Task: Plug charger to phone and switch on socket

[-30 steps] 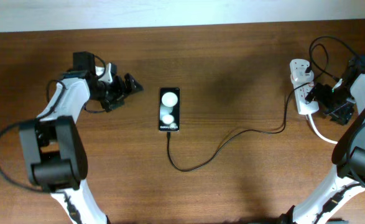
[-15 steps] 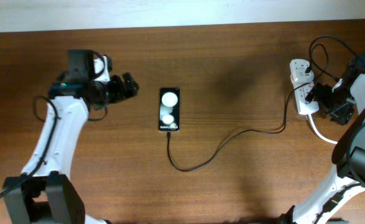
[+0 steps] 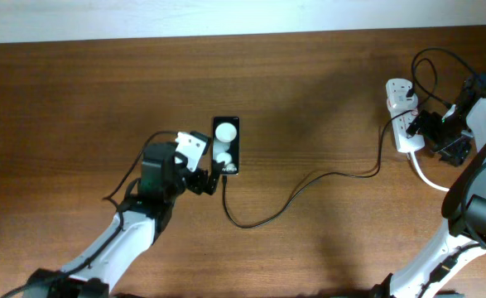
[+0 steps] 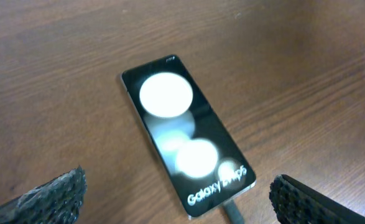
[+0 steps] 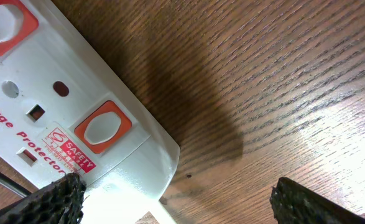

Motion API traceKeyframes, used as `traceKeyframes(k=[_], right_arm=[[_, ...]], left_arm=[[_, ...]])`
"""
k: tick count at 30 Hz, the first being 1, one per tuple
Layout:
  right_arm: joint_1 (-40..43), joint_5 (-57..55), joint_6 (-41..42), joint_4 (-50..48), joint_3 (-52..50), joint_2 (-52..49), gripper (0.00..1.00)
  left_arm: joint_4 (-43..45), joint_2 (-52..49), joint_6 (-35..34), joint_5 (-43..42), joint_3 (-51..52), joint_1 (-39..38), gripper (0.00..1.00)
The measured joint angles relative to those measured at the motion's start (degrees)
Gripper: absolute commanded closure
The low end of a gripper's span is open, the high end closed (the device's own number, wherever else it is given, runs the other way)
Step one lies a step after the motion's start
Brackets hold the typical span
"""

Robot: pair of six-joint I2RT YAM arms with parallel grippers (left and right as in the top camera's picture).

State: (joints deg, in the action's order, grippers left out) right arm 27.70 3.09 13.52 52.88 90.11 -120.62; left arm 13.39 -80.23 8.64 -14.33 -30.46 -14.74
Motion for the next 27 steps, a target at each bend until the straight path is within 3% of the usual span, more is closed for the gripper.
traceKeyframes(k=[6, 10, 13, 16, 20, 27], right_arm=[[0.00, 0.00, 0.00, -0.02, 0.02, 0.00, 0.01], [0.00, 0.02, 0.02, -0.02, 0.02, -0.04, 0.01], [0.00, 0.02, 0.00, -0.04, 0.07, -0.09, 0.01], [0.00, 0.02, -0.02, -0.04, 0.11, -0.11, 0.01], [0.00, 0.02, 0.00, -0.02, 0.11, -0.11, 0.01], [0.00, 0.02, -0.02, -0.04, 0.11, -0.11, 0.01]], left_arm=[[2.19, 9.99, 0.42, 2.60, 11.04, 0.09, 0.01], [10.56, 18.05, 0.59, 4.50, 22.10, 0.09, 0.01], [11.30, 25.55, 0.55, 6.08, 27.19, 0.68, 0.01], [2.78, 34.69, -0.74, 6.51, 29.66, 5.38, 0.01], [-8.94, 46.27, -1.16, 7.06, 29.81, 5.73, 0.01], [-17.33, 57.40, -1.16, 8.83, 29.83, 5.73, 0.01]])
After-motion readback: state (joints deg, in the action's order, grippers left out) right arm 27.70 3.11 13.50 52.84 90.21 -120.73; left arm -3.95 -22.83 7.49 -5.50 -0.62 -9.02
